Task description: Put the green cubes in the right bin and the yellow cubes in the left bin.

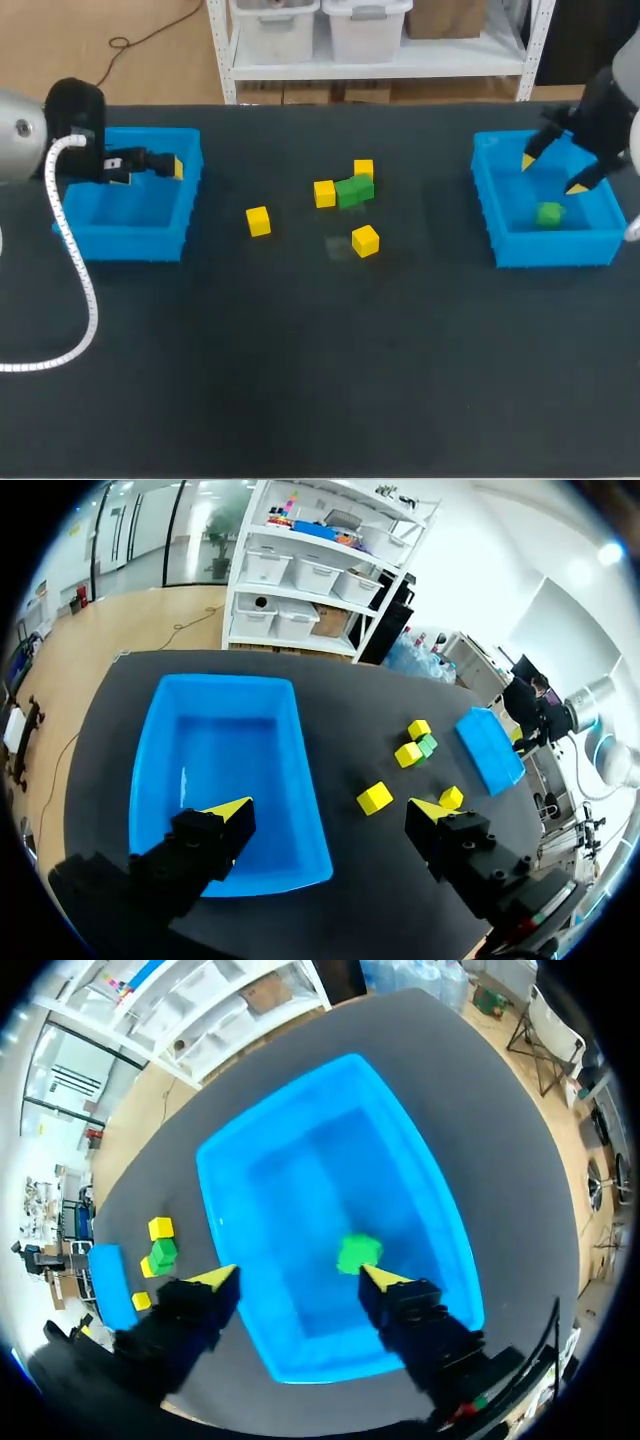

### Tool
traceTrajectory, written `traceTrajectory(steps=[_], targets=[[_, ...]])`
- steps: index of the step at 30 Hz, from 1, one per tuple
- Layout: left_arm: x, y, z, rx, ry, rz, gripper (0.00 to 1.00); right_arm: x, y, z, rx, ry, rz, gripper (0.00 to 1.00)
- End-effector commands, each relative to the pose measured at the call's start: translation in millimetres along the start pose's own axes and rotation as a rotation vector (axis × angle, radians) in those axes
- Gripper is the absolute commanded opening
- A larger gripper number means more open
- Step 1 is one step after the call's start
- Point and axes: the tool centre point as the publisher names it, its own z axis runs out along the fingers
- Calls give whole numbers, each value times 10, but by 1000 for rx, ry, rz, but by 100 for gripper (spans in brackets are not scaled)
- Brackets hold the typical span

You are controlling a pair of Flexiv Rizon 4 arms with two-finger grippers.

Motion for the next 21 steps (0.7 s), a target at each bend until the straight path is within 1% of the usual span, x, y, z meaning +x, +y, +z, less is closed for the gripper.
traceTrajectory(steps=[1,4,6,8,11,14,16,17,18,19,20,21], targets=[[18,-20,10,-14,-5,-2,100,21,55,-36,4,-190,-24,100],[18,-20,10,-14,-5,-2,100,-31,156,-143,-4,-218,-68,100],[18,-20,10,-14,-5,-2,100,-80,273,-278,5,-246,-121,100],[18,-20,10,-14,-5,-2,100,-156,427,-429,5,-275,-179,100],[18,-20,10,-14,-5,-2,100,-298,726,-635,1,-305,-301,100],[18,-20,10,-14,-5,-2,100,-417,1110,-789,-3,-316,-459,100],[18,-20,10,-14,-5,-2,100,-482,1388,-846,0,-303,-587,100],[18,-20,10,-14,-5,-2,100,-515,1561,-860,-1,-287,-667,100],[18,-20,10,-14,-5,-2,100,-528,1648,-860,2,-275,-709,100],[18,-20,10,-14,-5,-2,100,-542,1831,-849,7,-245,-809,100],[18,-20,10,-14,-5,-2,100,-546,1941,-838,9,-228,-874,100],[18,-20,10,-14,-5,-2,100,-544,2061,-818,15,-198,-969,100]])
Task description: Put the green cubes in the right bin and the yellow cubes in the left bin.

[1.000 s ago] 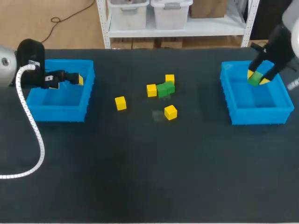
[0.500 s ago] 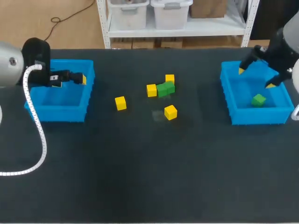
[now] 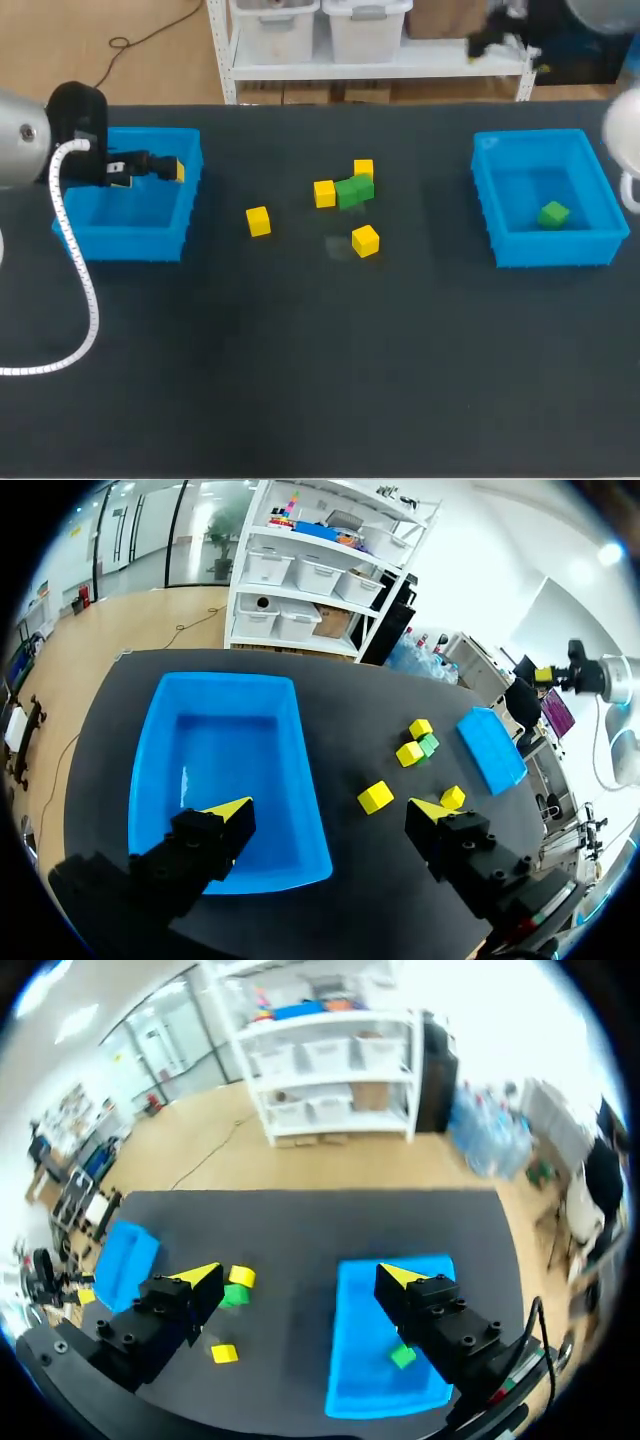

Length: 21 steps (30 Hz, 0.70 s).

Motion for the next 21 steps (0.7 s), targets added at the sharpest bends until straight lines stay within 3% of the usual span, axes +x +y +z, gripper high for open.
traceTrajectory(steps=[1,6,12,21], targets=[[-5,-14,4,-6,1,-1,100,-344,468,271,-79,195,-486,100],[-5,-14,4,-6,1,-1,100,-441,798,411,-135,310,-827,100],[-5,-14,4,-6,1,-1,100,-349,1061,476,-167,464,-1251,100],[-5,-14,4,-6,1,-1,100,-34,1188,576,-85,756,-1780,100]])
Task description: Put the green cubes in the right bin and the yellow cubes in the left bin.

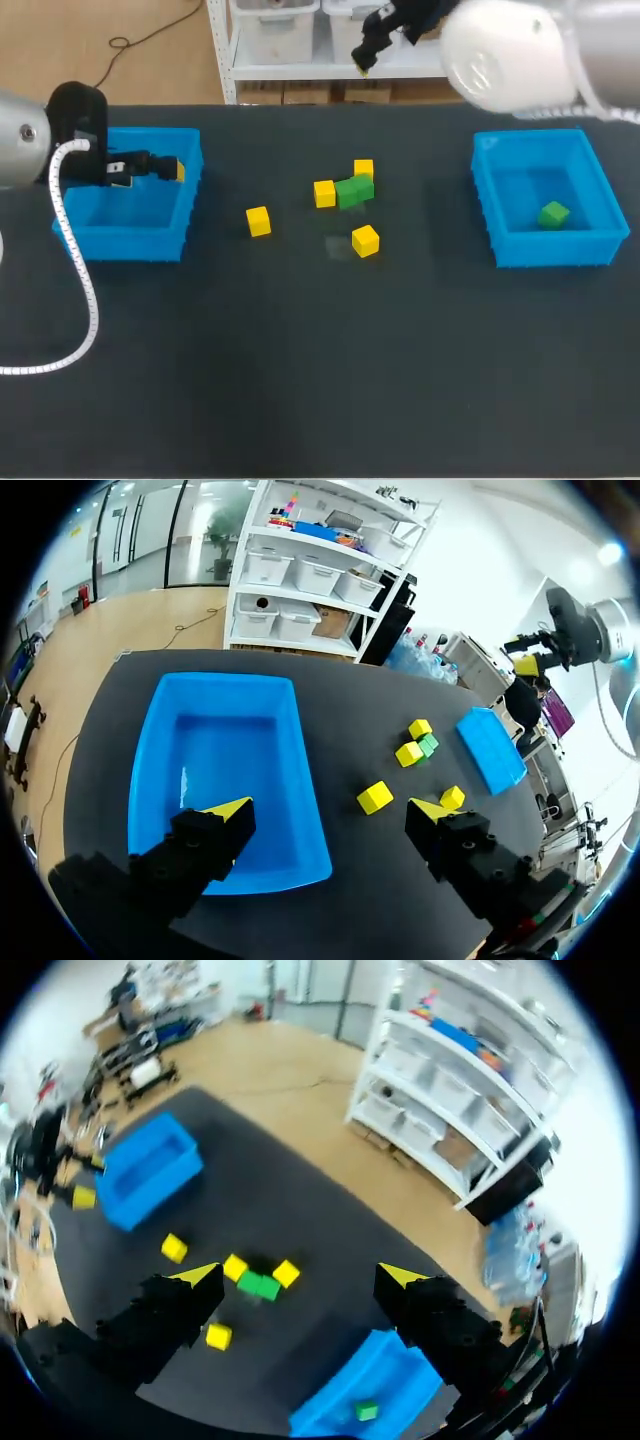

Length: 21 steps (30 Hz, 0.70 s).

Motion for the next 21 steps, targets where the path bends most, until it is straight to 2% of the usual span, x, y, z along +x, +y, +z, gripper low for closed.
traceTrajectory(steps=[1,7,12,17,21], targets=[[-6,-14,4,-7,2,-2,100,18,32,93,-81,605,-1170,100],[-6,-14,4,-7,2,-2,100,211,162,310,-106,728,-1362,100],[-6,-14,4,-7,2,-2,100,393,317,451,-128,759,-1452,100],[-6,-14,4,-7,2,-2,100,502,427,614,-168,755,-1470,100],[-6,-14,4,-7,2,-2,100,544,455,718,-199,738,-1441,100]])
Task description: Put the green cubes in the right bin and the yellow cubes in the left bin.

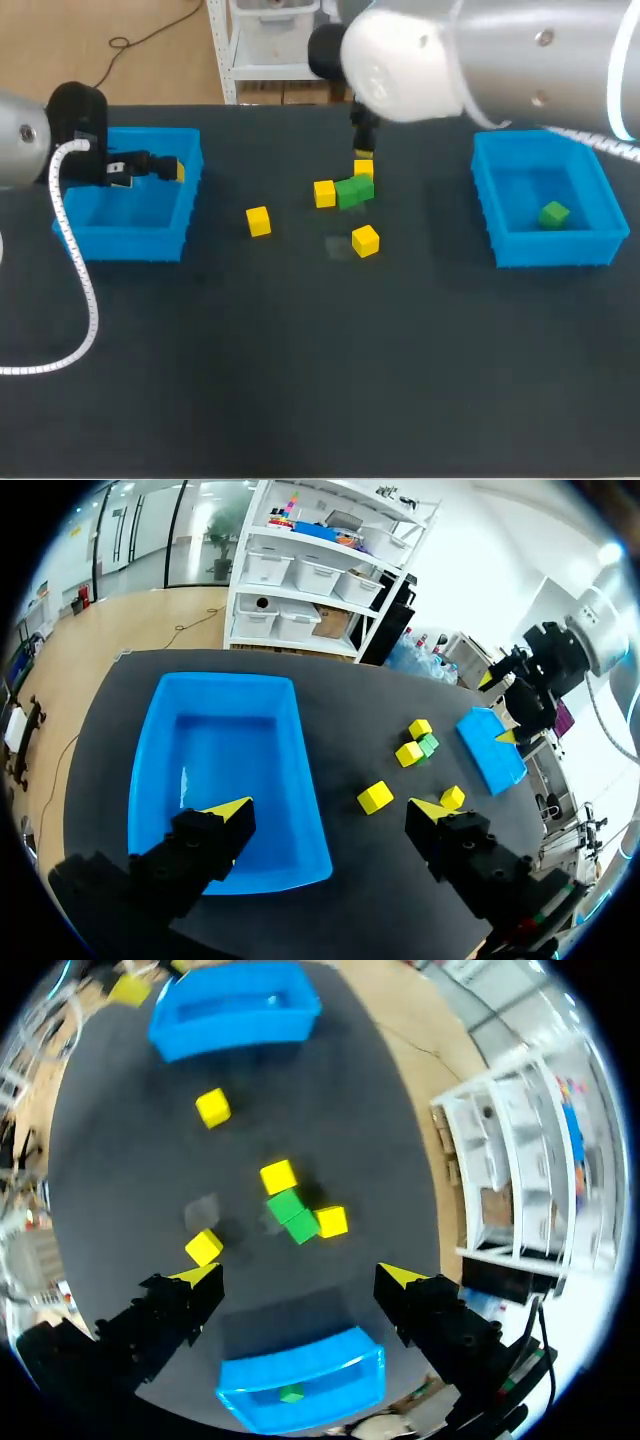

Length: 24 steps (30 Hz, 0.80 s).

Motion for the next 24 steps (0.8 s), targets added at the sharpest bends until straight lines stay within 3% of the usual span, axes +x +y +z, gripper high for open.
traceTrajectory(steps=[1,17,24], targets=[[-7,-16,4,-7,2,-2,100,-75,-31,112,-107,371,-801,100],[-7,-16,4,-7,2,-2,100,-134,11,577,-155,296,-661,100],[-7,-16,4,-7,2,-2,100,-160,-36,653,-143,259,-596,100]])
